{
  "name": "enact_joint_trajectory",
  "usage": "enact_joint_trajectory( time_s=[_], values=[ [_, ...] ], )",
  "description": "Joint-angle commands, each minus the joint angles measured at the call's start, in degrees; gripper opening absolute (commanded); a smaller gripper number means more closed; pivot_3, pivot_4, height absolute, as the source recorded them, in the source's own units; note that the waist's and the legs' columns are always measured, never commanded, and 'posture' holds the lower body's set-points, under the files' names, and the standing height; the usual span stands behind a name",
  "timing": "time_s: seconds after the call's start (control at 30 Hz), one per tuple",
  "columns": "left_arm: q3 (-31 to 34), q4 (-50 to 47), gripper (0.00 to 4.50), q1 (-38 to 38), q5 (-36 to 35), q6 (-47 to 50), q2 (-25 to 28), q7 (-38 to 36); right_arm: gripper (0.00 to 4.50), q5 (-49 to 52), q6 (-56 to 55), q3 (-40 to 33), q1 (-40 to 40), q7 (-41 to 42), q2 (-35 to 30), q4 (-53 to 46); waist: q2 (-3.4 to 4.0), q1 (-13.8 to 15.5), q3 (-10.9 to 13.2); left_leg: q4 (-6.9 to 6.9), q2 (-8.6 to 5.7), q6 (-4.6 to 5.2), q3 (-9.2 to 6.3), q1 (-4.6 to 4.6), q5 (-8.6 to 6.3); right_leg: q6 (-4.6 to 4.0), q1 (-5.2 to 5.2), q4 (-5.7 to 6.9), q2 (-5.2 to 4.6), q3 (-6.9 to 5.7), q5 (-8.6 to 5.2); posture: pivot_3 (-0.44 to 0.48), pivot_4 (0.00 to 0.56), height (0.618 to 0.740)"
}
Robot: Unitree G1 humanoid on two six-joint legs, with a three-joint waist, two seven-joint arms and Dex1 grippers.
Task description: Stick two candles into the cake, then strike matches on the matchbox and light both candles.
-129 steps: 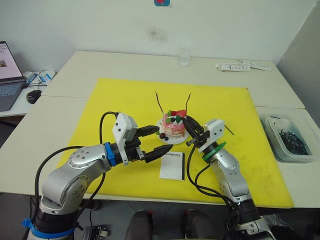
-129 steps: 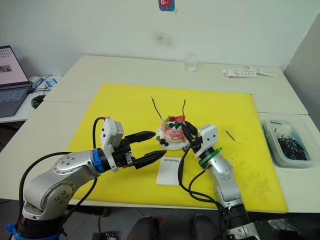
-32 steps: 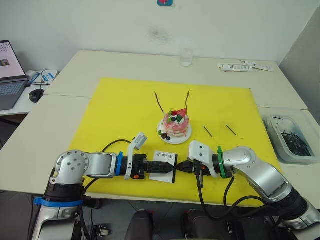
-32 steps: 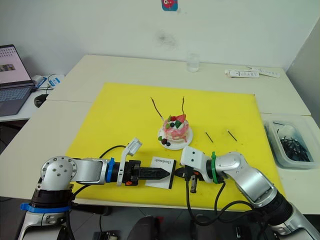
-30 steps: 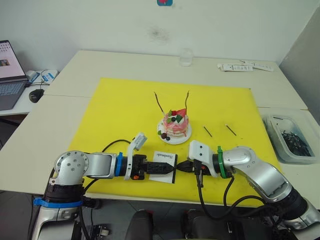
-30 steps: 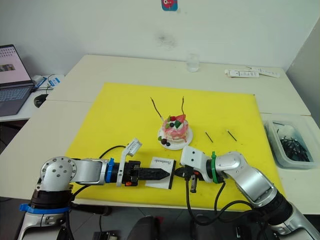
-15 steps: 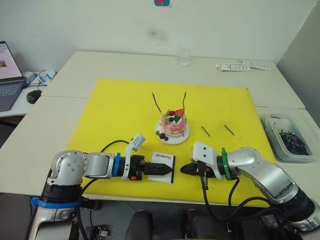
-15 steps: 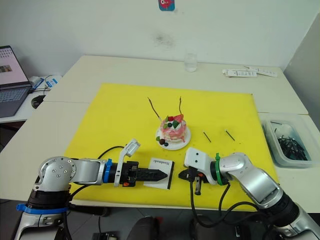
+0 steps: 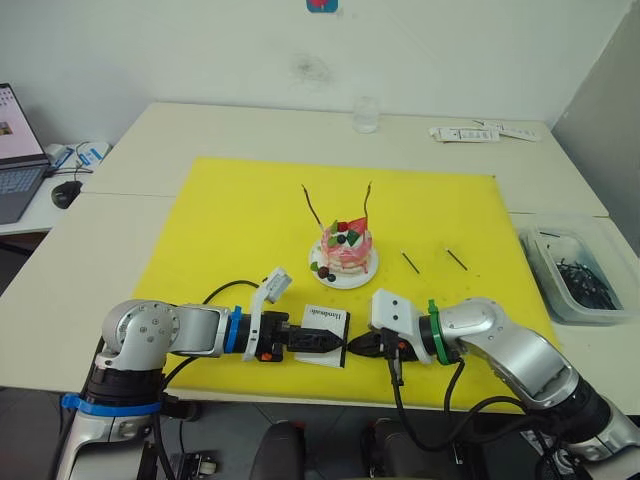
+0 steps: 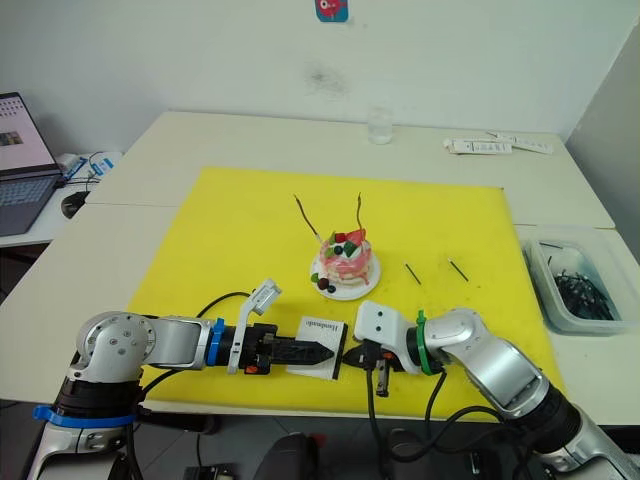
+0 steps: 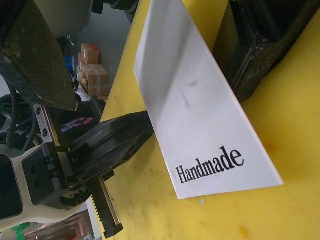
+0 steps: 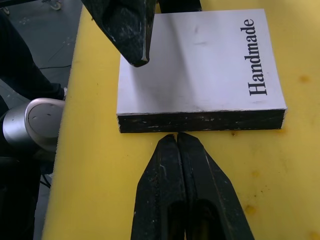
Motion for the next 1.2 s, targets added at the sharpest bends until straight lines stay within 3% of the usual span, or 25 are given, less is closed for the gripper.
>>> enact_joint_trajectory(
  time_s=[0.03,0.23,0.3,0.73,1.13,1.2],
  values=[
    [-1.8,0.6,4.5,1.8,3.2,1.5,0.5,0.9,0.02,-0.3,-0.7,-0.2,-0.9,-0.1,0.3,-0.6,0.0,0.0,0.0,0.0,0.0,0.0,0.0,0.0,0.0,0.0,0.0,0.0,0.0,0.0,0.0,0.0,0.15,0.74],
    [-2.0,0.3,4.5,2.2,4.0,1.3,0.3,1.2,0.02,-0.1,-0.4,-0.7,-1.1,-0.3,0.3,-0.8,0.0,0.0,0.0,0.0,0.01,0.0,-0.03,0.0,0.0,0.0,0.0,0.01,0.0,-0.02,0.0,0.0,0.15,0.74],
    [-2.4,0.1,4.1,2.3,4.6,1.1,0.3,1.4,0.0,-0.1,-0.3,-0.8,-1.2,-0.4,0.3,-0.8,0.0,0.0,0.0,0.0,0.01,0.0,-0.02,0.0,0.0,0.0,0.0,0.01,0.0,-0.02,0.0,0.0,0.15,0.74],
    [-3.3,-0.8,0.13,3.6,9.0,-0.2,-0.9,0.7,0.0,0.3,0.2,-0.8,-1.2,-1.3,0.8,-1.1,0.0,-0.1,0.0,-0.02,0.01,0.0,0.0,-0.02,0.0,0.0,-0.01,-0.04,-0.01,0.0,-0.01,0.0,0.15,0.74],
    [-1.0,-0.7,0.06,4.1,8.8,0.9,-1.8,1.1,0.0,-2.1,-0.7,0.8,-1.7,-2.0,0.8,1.0,0.0,-0.1,0.0,-0.02,0.0,0.0,0.0,-0.02,0.0,0.0,-0.01,-0.03,-0.02,0.0,-0.01,0.0,0.15,0.74],
    [-0.3,-0.3,0.58,3.9,8.5,1.3,-2.0,1.1,0.0,-2.4,-0.8,1.1,-1.7,-1.9,1.0,1.2,0.0,-0.1,0.0,-0.02,0.0,0.0,0.01,-0.01,0.0,0.0,-0.01,-0.03,-0.02,0.01,-0.01,0.0,0.15,0.74]
  ],
)
